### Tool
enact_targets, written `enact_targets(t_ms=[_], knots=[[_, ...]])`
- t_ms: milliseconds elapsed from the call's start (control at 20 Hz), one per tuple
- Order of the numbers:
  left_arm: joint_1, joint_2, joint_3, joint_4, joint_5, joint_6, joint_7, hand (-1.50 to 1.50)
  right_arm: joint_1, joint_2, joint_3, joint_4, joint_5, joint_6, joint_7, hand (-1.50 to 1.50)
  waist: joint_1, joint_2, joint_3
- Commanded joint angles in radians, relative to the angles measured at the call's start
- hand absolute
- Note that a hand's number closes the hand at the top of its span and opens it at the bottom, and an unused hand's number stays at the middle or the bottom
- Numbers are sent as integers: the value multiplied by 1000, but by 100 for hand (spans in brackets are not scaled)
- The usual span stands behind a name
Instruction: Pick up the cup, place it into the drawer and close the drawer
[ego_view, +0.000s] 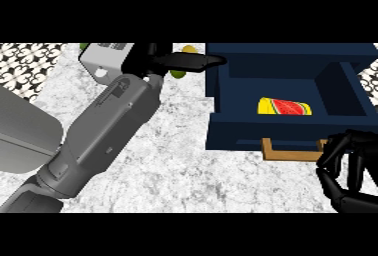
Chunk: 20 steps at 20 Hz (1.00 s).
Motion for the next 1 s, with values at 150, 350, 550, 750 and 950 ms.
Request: enact_targets(t_ms=[150, 350, 550, 750, 950], knots=[[293, 186, 9, -319, 14, -20, 75, -150, 90, -20, 47, -31, 150, 27, -21, 150, 10, -1, 1], [456, 250, 35, -504, 19, -12, 86, -150, 13, 16, 101, 74, 261, -21, -27, 150, 8, 5, 1], [549, 309, 88, -573, 59, -82, 125, -150, -57, -36, 104, 206, 370, 2, -128, 150, 3, 9, 1], [636, 353, 105, -603, 71, -155, 85, -150, -52, -89, 233, 217, 644, -44, -222, 150, 18, 10, 1], [729, 411, 134, -716, 70, -159, 121, -150, -70, -93, 288, 335, 774, -99, -273, 150, 8, 9, 1]])
